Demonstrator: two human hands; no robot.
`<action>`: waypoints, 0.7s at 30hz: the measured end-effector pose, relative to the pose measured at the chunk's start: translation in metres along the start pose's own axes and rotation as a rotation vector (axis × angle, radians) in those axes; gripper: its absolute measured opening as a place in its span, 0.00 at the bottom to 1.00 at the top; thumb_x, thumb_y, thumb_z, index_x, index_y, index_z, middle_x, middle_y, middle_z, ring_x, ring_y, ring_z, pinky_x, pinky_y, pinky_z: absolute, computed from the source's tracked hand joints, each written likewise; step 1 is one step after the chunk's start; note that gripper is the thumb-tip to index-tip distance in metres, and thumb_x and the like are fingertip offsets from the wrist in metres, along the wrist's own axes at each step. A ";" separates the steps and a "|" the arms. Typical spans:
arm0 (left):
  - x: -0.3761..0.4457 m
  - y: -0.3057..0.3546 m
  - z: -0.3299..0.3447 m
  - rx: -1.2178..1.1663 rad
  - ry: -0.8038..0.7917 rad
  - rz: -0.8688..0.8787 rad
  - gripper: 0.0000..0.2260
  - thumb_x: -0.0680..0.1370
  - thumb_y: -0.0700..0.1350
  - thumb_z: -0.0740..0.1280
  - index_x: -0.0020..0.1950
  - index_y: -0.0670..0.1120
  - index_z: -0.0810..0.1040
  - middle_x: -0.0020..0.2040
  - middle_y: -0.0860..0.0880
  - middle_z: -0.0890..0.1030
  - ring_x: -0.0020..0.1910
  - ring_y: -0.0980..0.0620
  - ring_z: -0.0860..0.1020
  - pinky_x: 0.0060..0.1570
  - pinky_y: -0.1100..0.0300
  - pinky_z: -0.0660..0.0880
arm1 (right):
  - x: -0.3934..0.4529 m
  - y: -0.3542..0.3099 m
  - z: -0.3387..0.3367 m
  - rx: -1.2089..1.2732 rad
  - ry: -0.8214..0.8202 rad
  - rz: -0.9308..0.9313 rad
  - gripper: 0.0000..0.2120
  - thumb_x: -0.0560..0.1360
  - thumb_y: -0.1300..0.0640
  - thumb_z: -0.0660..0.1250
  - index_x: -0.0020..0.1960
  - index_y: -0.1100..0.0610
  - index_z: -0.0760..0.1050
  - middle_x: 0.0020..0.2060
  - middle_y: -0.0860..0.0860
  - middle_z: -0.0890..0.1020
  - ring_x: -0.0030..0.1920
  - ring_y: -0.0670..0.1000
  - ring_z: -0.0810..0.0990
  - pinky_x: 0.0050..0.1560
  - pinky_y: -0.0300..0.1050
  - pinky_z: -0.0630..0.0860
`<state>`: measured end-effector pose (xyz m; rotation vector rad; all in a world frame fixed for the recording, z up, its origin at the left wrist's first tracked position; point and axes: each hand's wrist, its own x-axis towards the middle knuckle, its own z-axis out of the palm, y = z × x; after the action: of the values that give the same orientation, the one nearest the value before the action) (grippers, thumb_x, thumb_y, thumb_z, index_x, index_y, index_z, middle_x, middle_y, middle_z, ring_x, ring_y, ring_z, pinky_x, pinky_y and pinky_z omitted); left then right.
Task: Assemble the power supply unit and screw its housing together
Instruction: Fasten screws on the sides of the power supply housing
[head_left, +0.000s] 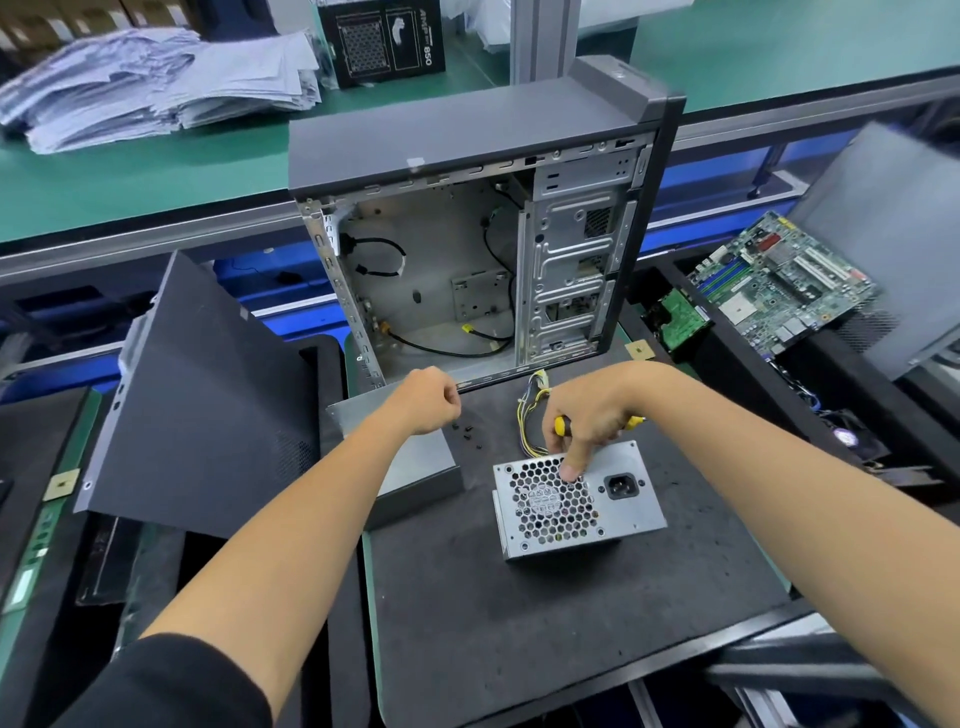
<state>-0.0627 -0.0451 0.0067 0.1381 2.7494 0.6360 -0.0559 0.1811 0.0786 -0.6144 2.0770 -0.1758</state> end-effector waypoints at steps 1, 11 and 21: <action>0.002 -0.001 0.005 0.035 -0.009 -0.001 0.06 0.73 0.36 0.66 0.41 0.41 0.82 0.43 0.46 0.83 0.40 0.51 0.77 0.41 0.60 0.73 | 0.001 0.000 0.000 -0.008 0.000 0.000 0.21 0.68 0.47 0.77 0.56 0.55 0.77 0.39 0.55 0.78 0.28 0.50 0.69 0.27 0.39 0.67; 0.021 -0.013 0.043 0.205 -0.007 0.009 0.07 0.73 0.37 0.67 0.49 0.46 0.79 0.51 0.45 0.80 0.50 0.44 0.78 0.46 0.55 0.75 | 0.018 -0.002 0.001 -0.079 -0.110 0.001 0.20 0.71 0.49 0.74 0.46 0.65 0.73 0.27 0.51 0.69 0.23 0.48 0.63 0.25 0.36 0.62; 0.031 -0.020 0.054 0.151 0.026 0.005 0.03 0.75 0.42 0.69 0.46 0.44 0.80 0.49 0.46 0.81 0.50 0.45 0.77 0.48 0.53 0.76 | 0.023 -0.007 -0.017 -0.126 -0.115 -0.047 0.21 0.72 0.49 0.73 0.45 0.68 0.73 0.39 0.61 0.73 0.40 0.55 0.67 0.42 0.49 0.65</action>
<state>-0.0753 -0.0355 -0.0567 0.1724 2.8216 0.4343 -0.0775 0.1623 0.0731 -0.7332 1.9742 -0.0348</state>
